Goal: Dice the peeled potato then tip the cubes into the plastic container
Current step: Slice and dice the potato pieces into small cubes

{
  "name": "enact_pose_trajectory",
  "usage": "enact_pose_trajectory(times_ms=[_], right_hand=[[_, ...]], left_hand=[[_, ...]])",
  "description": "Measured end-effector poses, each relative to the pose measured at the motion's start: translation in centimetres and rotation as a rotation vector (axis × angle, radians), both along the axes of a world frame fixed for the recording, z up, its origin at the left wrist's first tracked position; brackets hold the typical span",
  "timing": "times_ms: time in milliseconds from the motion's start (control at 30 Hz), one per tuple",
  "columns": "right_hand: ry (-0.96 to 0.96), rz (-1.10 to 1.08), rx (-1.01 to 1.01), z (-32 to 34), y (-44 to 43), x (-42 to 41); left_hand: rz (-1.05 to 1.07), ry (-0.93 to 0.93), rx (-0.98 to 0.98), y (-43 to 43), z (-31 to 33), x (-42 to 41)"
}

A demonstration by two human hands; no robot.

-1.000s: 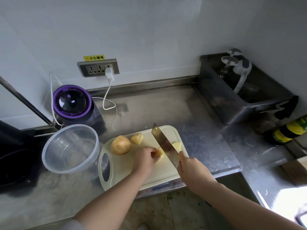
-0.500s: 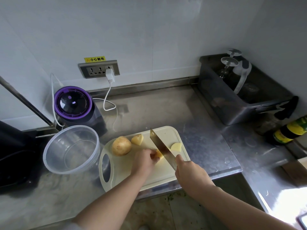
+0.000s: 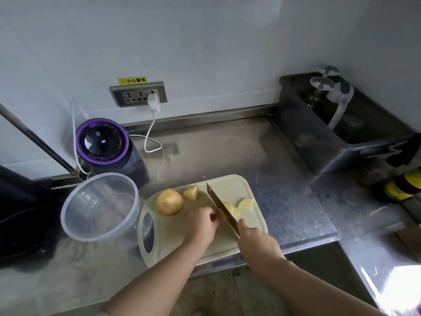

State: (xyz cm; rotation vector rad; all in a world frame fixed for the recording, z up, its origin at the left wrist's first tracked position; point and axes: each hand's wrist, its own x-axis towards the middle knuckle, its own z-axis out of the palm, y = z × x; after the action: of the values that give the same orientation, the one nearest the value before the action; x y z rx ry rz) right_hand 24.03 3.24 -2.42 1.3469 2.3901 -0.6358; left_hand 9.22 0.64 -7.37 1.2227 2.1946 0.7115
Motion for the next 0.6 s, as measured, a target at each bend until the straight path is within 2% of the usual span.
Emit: enact_pose_trajectory(times_ms=[200, 367, 600], right_hand=[[0.095, -0.097, -0.023, 1.0, 1.3, 0.8], [0.05, -0.007, 0.031, 2.5, 0.8, 1.2], [0.09, -0.03, 0.013, 3.1, 0.0, 1.3]], left_hand=[[0.0, -0.099, 0.012, -0.3, 0.1, 0.0], [0.02, -0.124, 0.019, -0.2, 0.0, 0.1], [0.034, -0.113, -0.014, -0.1, 0.0, 0.1]])
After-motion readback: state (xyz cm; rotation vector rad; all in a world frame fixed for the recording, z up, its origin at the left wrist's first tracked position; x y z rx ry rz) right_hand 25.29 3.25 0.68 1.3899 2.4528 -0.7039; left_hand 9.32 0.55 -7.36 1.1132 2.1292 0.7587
